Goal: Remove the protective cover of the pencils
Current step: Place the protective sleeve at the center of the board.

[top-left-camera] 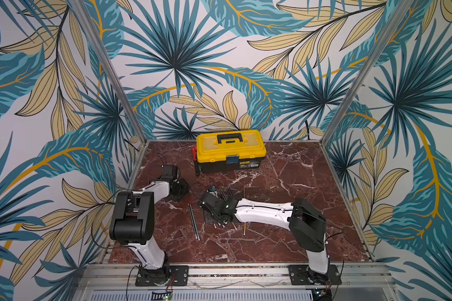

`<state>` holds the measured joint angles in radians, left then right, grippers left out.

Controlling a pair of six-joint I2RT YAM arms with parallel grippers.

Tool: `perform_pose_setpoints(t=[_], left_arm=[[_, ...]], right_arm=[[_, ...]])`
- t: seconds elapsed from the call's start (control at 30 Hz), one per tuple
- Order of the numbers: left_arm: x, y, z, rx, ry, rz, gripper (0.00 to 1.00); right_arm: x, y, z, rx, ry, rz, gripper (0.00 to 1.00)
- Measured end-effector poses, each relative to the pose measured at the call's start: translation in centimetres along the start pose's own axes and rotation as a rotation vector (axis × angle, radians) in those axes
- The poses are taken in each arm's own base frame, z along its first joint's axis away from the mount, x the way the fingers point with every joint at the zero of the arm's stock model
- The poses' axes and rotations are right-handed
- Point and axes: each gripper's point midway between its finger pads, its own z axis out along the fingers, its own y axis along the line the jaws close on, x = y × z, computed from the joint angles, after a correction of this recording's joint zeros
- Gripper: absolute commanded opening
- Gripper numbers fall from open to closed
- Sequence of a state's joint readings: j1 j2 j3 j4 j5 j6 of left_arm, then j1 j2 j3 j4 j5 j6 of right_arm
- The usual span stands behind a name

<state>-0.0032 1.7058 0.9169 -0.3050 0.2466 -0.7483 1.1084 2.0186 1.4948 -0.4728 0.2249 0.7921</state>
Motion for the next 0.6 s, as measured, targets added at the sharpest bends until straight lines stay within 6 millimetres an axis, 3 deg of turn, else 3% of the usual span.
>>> perform_pose_setpoints(t=[0.6], left_arm=[[-0.4, -0.6, -0.8, 0.018, -0.022, 0.007, 0.27]], right_arm=[[0.9, -0.2, 2.2, 0.055, 0.054, -0.033, 0.25]])
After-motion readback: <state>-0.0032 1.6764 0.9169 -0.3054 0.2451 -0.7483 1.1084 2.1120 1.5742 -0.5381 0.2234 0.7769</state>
